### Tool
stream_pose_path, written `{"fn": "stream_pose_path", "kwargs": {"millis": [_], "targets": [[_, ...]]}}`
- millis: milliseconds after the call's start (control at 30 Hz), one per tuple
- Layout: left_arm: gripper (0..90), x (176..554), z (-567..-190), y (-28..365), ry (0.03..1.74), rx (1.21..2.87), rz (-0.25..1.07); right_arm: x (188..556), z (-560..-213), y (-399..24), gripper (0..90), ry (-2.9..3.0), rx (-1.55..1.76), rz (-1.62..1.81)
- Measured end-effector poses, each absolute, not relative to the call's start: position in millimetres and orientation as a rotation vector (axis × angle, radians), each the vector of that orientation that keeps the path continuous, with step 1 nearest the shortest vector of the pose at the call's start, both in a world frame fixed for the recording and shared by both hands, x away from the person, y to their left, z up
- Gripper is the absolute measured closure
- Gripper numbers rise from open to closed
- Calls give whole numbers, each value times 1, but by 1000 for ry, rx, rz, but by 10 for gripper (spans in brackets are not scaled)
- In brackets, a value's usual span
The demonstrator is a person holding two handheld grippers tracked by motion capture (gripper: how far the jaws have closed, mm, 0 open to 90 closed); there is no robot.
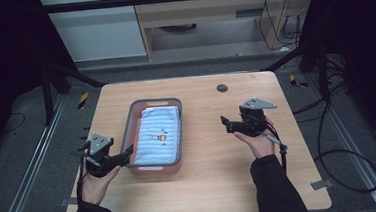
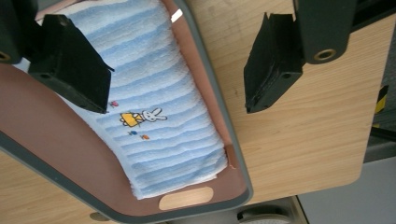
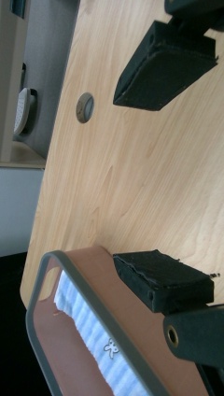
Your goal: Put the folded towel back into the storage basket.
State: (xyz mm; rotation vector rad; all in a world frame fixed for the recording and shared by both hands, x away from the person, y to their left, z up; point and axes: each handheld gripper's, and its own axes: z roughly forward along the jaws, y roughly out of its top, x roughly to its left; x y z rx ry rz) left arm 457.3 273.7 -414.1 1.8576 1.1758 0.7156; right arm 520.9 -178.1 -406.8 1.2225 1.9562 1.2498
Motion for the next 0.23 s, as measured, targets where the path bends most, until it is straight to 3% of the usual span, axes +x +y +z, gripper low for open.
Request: {"fn": "stream_pose_path", "kwargs": {"millis": [233], "targets": [[212,462,-421,292,1227,1838,733,503,-421,-206,191,1928,1242,1257]]}}
